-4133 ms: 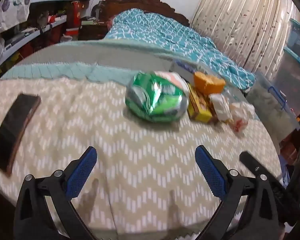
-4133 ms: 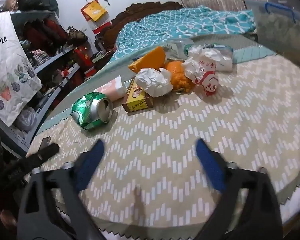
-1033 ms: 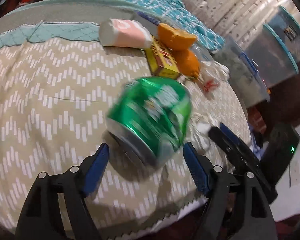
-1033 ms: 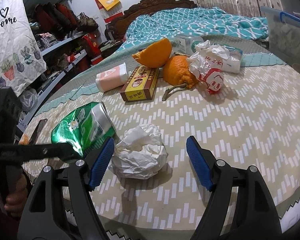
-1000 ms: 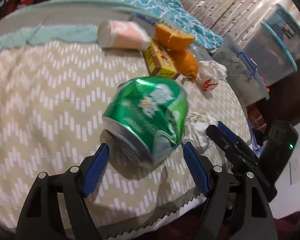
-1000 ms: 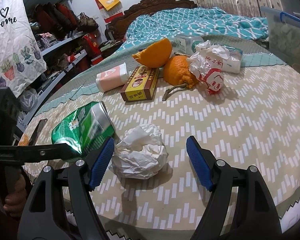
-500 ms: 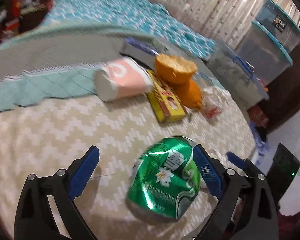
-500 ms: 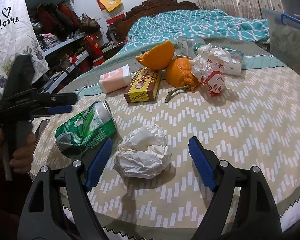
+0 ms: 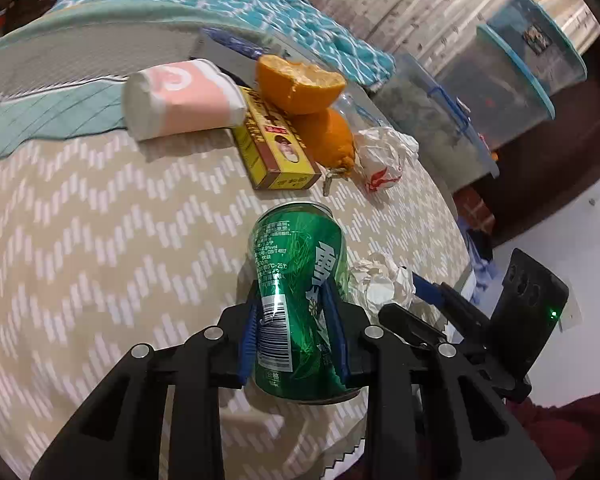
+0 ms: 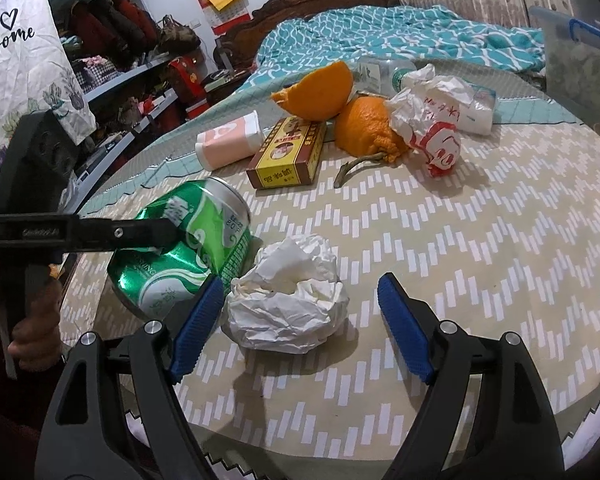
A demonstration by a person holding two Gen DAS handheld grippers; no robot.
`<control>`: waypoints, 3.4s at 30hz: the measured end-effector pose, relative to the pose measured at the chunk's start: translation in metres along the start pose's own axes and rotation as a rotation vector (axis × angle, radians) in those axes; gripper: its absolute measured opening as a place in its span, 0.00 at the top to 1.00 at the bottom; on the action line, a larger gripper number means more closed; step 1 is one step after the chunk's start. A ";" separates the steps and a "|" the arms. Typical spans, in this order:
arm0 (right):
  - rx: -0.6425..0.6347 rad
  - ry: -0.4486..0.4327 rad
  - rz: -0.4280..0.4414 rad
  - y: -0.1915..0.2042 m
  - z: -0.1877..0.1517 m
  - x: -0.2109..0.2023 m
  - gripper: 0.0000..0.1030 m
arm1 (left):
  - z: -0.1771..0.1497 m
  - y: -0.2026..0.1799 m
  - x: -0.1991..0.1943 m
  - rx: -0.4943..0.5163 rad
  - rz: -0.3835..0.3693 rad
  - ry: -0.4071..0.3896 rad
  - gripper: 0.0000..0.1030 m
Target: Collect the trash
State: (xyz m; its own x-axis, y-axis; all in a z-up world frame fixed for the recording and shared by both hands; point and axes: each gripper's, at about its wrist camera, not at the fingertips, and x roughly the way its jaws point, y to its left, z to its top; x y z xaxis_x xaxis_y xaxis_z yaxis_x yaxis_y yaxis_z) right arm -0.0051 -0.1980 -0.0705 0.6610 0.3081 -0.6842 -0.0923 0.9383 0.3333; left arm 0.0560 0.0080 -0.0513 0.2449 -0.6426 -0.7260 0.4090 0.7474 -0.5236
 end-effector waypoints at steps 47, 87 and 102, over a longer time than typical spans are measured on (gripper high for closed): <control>0.356 -0.193 -0.262 -0.294 0.039 -0.135 0.50 | 0.114 -0.268 0.217 0.352 -0.153 0.178 0.75; 0.207 -0.069 0.088 -0.121 0.043 -0.021 0.32 | 0.018 -0.084 0.066 0.195 0.294 -0.082 0.34; 0.030 0.128 0.165 0.001 0.037 0.048 0.62 | -0.010 0.013 0.000 -0.011 0.450 -0.216 0.28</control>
State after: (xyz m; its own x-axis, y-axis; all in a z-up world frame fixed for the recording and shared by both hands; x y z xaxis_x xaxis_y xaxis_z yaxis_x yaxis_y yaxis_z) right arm 0.0545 -0.1883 -0.0791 0.5383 0.4766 -0.6951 -0.1684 0.8689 0.4654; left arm 0.0530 0.0198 -0.0625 0.5719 -0.2754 -0.7727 0.2116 0.9596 -0.1854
